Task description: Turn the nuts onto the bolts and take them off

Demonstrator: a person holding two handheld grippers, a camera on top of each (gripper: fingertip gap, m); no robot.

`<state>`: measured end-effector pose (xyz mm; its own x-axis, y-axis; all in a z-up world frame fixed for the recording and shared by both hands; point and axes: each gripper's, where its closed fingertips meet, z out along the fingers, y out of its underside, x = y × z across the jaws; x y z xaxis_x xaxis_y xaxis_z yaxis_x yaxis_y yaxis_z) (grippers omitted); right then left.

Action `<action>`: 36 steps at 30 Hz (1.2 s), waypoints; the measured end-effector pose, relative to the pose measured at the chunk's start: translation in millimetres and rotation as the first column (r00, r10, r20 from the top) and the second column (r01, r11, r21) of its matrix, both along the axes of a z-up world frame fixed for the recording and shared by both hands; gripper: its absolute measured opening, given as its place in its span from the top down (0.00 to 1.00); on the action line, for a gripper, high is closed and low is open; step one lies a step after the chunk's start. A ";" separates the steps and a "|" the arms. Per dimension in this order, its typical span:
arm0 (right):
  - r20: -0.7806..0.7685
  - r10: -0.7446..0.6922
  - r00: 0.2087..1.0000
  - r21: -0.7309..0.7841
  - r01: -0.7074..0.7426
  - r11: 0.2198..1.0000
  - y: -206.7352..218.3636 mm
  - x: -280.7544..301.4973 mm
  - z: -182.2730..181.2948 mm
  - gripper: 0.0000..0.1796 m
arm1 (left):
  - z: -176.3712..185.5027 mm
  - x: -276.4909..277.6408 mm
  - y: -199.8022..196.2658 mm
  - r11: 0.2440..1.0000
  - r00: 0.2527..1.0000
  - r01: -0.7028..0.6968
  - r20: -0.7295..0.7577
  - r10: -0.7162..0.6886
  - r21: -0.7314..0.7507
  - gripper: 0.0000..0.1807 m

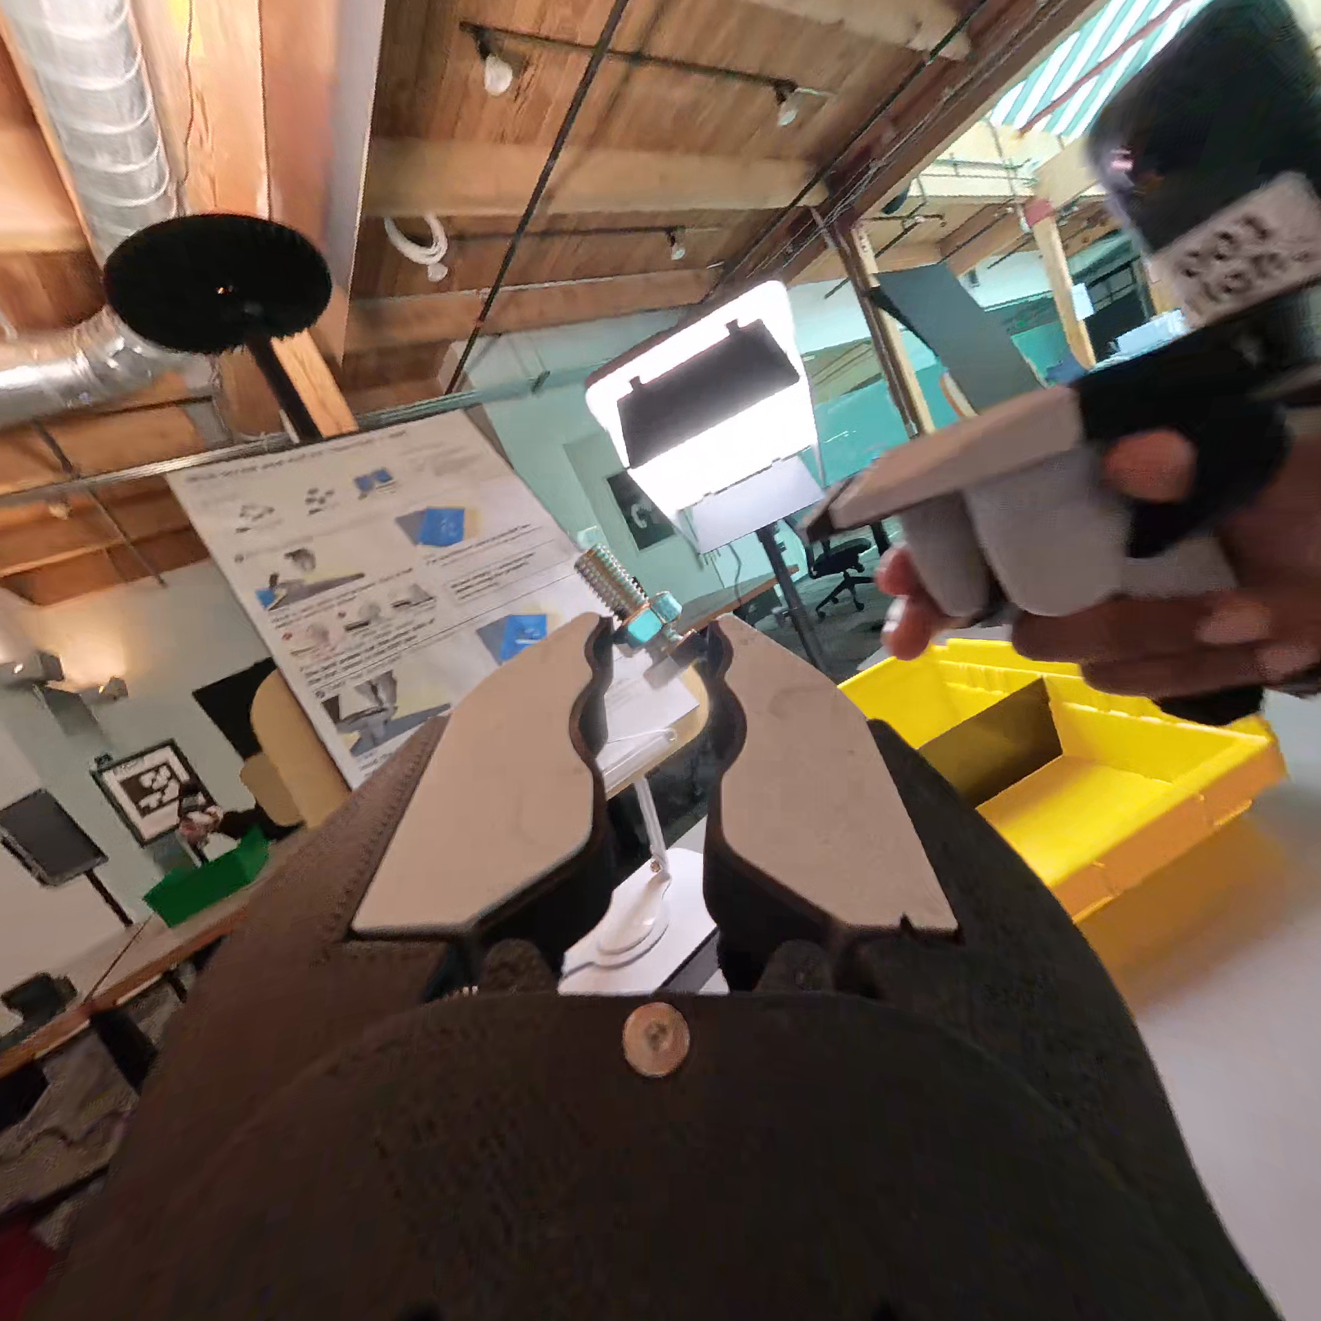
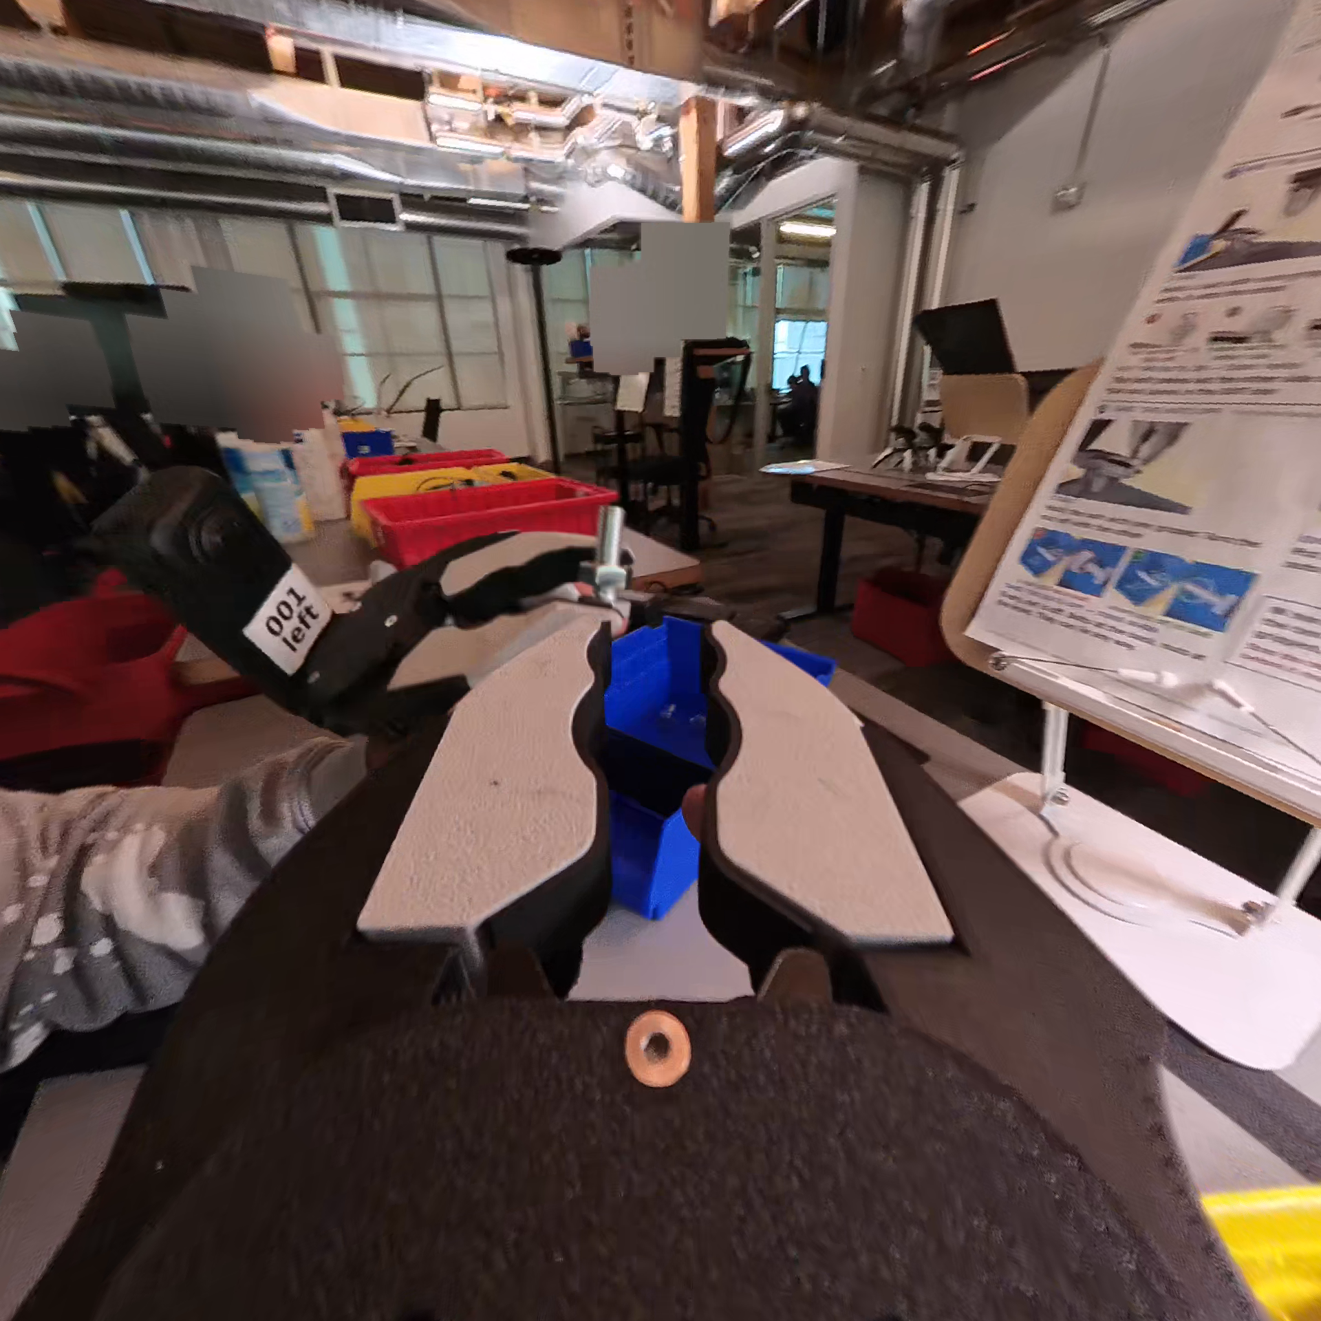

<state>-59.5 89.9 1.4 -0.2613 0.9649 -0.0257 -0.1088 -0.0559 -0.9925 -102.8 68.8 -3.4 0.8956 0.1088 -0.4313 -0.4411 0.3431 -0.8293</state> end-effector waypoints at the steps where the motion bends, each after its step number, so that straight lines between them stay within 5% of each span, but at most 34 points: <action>1: 0.025 0.040 0.999 0.015 -0.040 0.999 -7.6 -1.9 -2.0 0.86 | -6.1 11.7 0.4 1.000 1.000 0.021 -0.022 -0.021 -0.002 0.86; 7: 0.111 0.185 0.976 0.012 -0.188 0.982 -23.7 -4.7 -31.6 0.88 | -41.3 49.4 13.8 0.997 0.982 0.045 -0.182 -0.058 -0.070 0.86; 8: 0.109 0.173 0.979 0.017 -0.176 0.984 -19.4 -4.4 -34.0 0.95 | -43.7 50.0 15.1 0.997 0.980 0.043 -0.193 -0.056 -0.072 0.86; 13: 0.121 0.221 0.968 0.015 -0.224 0.974 -14.5 -0.5 -42.1 0.95 | -52.1 55.0 18.4 0.991 0.980 0.075 -0.175 -0.093 -0.107 0.86; 18: 0.070 0.265 0.962 0.025 -0.267 0.963 -12.1 6.7 -38.8 0.95 | -50.2 59.5 16.1 0.940 0.951 0.308 0.077 -0.299 -0.146 0.84; 24: 0.007 0.344 0.939 0.000 -0.344 0.939 -11.5 21.1 -29.8 0.95 | -52.9 75.4 9.6 0.720 0.695 0.679 0.445 -0.566 -0.145 0.82; 28: 0.007 0.374 0.927 0.023 -0.374 0.927 -17.6 22.9 -32.6 0.95 | -51.9 80.8 5.6 0.639 0.591 0.761 0.524 -0.613 -0.112 0.86; 32: -0.004 0.379 0.925 0.021 -0.379 0.925 -19.1 22.6 -32.5 0.95 | -56.8 78.4 10.4 0.659 0.620 0.738 0.530 -0.579 -0.144 0.89; 36: -0.013 0.389 0.921 0.021 -0.389 0.921 -21.9 22.9 -32.2 0.95 | -54.1 79.9 8.6 0.624 0.560 0.774 0.574 -0.598 -0.105 0.88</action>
